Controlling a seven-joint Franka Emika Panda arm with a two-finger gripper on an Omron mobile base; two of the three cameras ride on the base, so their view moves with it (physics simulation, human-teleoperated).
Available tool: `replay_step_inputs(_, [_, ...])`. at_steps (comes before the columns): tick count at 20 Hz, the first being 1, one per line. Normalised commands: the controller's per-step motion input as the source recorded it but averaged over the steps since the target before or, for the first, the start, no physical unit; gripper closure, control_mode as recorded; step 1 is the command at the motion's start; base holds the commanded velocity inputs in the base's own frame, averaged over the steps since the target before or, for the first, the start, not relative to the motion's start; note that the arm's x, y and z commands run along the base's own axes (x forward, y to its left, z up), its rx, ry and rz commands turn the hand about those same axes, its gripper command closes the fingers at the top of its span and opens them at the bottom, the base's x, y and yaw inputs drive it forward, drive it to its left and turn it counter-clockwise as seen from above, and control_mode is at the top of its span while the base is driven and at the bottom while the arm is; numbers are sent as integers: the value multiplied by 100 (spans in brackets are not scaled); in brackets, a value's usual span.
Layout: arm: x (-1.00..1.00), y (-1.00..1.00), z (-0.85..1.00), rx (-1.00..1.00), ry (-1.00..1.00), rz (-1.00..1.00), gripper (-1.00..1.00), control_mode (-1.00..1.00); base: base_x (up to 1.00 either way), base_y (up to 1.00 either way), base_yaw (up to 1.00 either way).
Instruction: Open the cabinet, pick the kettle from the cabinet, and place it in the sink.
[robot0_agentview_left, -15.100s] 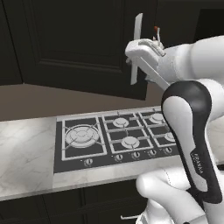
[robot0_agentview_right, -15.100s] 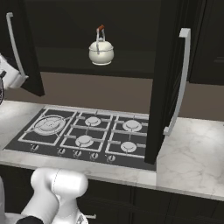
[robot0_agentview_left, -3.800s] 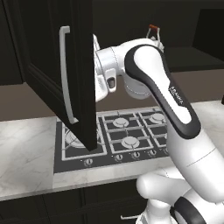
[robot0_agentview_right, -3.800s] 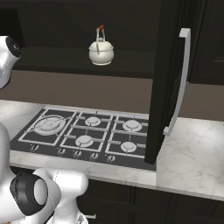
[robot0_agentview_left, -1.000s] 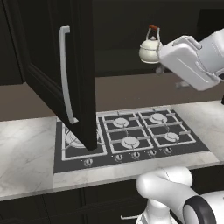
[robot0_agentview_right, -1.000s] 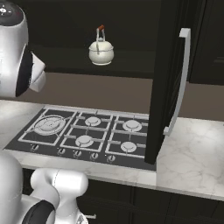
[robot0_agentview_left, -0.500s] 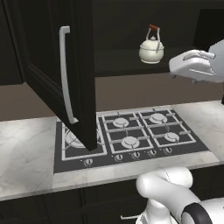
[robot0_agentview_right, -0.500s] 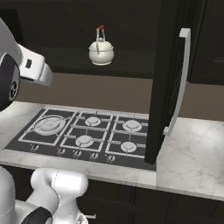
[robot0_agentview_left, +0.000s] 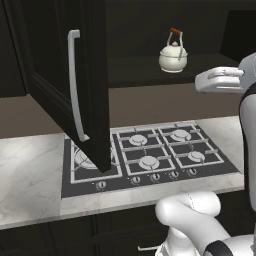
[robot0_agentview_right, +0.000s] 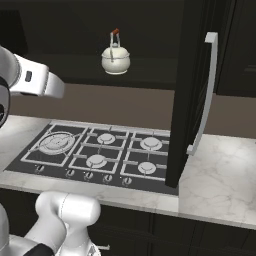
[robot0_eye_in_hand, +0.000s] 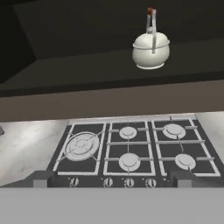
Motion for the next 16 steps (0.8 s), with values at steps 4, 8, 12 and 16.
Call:
replay_step_inputs(4, [0,-24,6,-1,0,-10,-100,-100,0,0,0])
replay_step_inputs(8, [3,-23,10,0,0,-10,-100,-100,0,0,0])
replay_step_inputs(12, [10,-24,12,0,0,-8,-100,-100,0,0,0])
replay_step_inputs(16, [11,-23,8,0,-1,-2,-100,-100,0,0,0])
